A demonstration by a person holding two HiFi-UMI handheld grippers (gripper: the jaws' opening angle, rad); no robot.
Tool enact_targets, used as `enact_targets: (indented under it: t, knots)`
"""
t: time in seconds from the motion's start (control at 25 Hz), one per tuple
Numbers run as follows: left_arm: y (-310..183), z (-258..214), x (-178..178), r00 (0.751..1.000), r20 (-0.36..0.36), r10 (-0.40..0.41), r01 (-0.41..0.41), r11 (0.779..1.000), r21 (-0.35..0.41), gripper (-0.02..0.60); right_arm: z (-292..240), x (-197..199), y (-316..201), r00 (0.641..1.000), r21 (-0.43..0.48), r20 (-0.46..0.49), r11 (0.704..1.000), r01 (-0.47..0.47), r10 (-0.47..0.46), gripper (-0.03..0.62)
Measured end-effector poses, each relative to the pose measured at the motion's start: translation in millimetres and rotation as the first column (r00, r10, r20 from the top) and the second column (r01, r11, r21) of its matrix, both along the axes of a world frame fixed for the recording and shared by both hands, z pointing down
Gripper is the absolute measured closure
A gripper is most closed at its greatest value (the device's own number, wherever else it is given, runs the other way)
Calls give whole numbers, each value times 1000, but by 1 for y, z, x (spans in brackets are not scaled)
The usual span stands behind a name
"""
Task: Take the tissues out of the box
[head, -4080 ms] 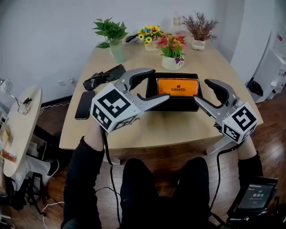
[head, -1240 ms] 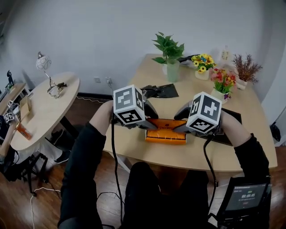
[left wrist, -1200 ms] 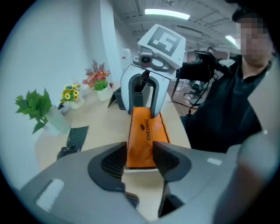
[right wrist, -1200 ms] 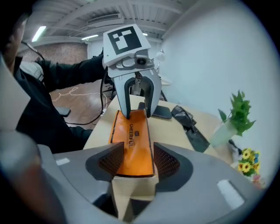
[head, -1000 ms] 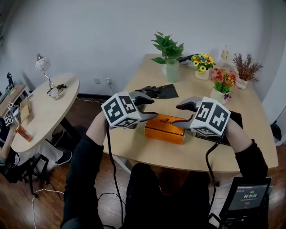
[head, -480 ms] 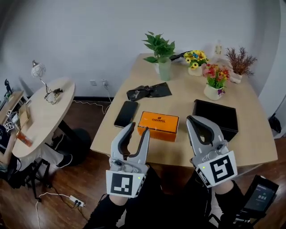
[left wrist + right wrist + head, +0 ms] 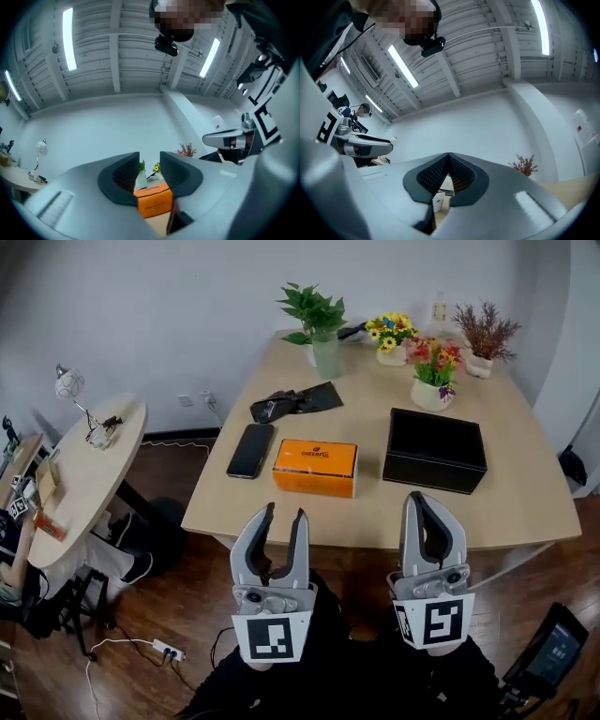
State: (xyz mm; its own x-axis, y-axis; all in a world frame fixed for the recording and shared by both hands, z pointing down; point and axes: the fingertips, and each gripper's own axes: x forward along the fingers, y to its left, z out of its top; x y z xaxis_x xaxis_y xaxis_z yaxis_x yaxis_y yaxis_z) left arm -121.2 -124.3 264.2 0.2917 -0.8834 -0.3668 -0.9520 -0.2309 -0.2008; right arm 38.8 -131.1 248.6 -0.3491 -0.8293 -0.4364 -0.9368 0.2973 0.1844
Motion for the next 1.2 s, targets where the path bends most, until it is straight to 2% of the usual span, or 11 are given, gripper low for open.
enact_targets:
  t: [0.36, 0.52, 0.76, 1.0, 1.2]
  knots:
    - [16, 15, 16, 997, -22, 76, -76, 997, -5, 474, 15, 0, 21, 999, -19, -21, 999, -26, 26, 594]
    - [18, 19, 13, 996, -15, 83, -83, 997, -4, 476, 18, -6, 22, 999, -11, -23, 1000, -28, 28, 594]
    - [12, 22, 13, 995, -44, 93, -94, 996, -9, 476, 21, -8, 21, 998, -8, -45, 999, -36, 36, 594]
    - [8, 27, 26, 994, -22, 108, -108, 994, -8, 476, 27, 3, 13, 998, -25, -41, 998, -55, 54, 594]
    - [7, 34, 34, 992, -5, 125, -125, 991, -39, 476, 29, 10, 11, 997, -34, -35, 997, -71, 70, 594]
